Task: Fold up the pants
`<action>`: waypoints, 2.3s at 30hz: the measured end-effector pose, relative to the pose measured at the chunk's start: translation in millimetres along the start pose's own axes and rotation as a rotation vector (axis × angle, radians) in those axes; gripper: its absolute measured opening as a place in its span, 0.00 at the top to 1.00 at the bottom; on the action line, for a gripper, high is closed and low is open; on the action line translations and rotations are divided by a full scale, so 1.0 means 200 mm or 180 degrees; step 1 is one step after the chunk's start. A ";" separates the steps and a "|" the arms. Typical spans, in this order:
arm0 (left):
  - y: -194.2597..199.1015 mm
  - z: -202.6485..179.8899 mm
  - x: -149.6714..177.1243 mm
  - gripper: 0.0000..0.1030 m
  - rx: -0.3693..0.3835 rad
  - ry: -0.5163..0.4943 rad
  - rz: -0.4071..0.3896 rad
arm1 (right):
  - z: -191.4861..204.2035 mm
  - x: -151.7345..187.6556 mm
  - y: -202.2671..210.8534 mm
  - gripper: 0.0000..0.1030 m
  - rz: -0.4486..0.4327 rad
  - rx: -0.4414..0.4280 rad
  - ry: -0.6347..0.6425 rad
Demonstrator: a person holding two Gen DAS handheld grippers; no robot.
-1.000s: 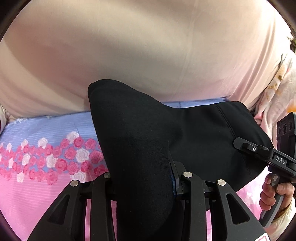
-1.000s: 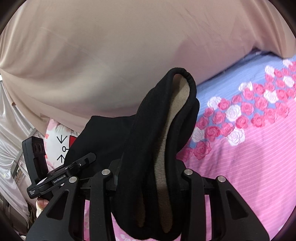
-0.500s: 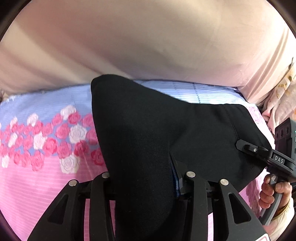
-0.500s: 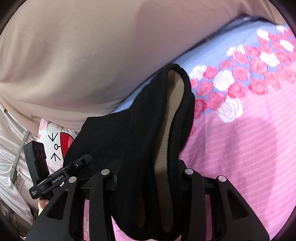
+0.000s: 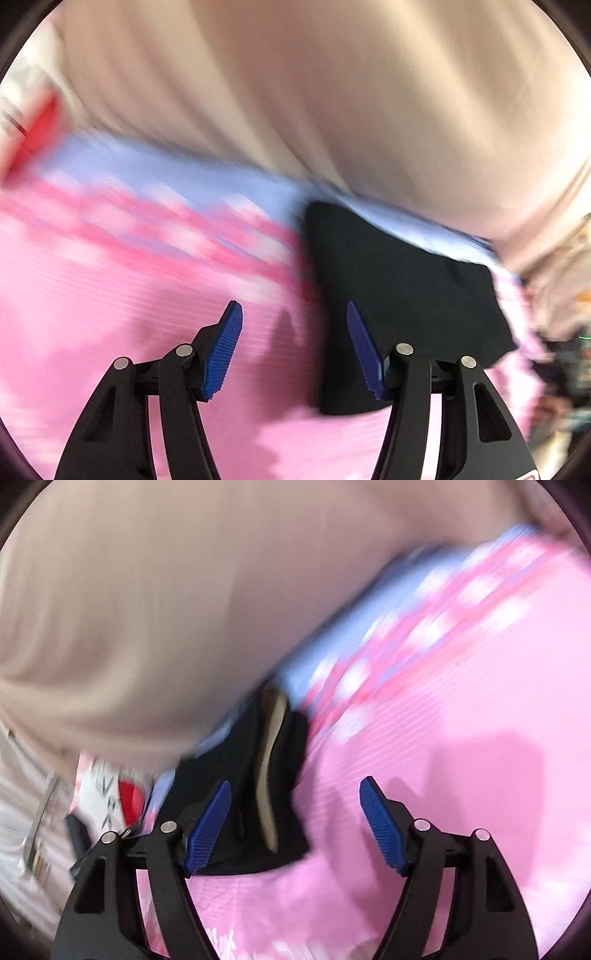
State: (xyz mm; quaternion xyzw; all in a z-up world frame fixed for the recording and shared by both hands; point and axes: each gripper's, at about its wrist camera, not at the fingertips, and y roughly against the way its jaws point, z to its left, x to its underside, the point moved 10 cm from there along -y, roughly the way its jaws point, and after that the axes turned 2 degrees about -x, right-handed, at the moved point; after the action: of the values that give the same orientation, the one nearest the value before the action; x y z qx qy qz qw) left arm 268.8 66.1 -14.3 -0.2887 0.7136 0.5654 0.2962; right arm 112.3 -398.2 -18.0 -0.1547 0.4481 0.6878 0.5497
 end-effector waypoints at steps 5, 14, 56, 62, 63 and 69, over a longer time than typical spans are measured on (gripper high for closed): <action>0.23 -0.33 -0.17 0.41 0.0282 -0.0283 -0.0402 | 0.56 0.02 -0.04 0.63 0.0054 0.0092 0.1154; -0.50 -0.45 0.08 0.57 -0.0125 -0.0265 0.0362 | 0.19 0.08 -0.72 0.71 0.0443 0.0638 0.0824; -0.28 -0.39 -0.01 0.40 0.0086 -0.0141 0.0318 | 0.38 0.22 -0.47 0.77 0.0617 0.0484 0.1192; -0.50 -0.32 0.25 0.18 0.0025 0.0067 0.0571 | 0.26 0.30 -0.52 0.78 0.0588 0.0633 0.1290; -0.48 -0.31 0.25 0.25 0.0166 0.0254 0.0662 | 0.28 0.30 -0.48 0.78 0.0592 0.0606 0.1234; -0.23 -0.39 0.27 0.38 -0.0013 -0.0239 0.0410 | 0.24 0.40 -0.43 0.78 0.0770 0.0699 0.1397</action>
State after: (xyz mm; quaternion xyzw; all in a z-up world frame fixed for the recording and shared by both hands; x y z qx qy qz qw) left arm 261.0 -23.7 -69.2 -0.2214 0.7179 0.5952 0.2851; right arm 174.0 -310.4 -85.8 -0.1849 0.6437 0.6458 0.3667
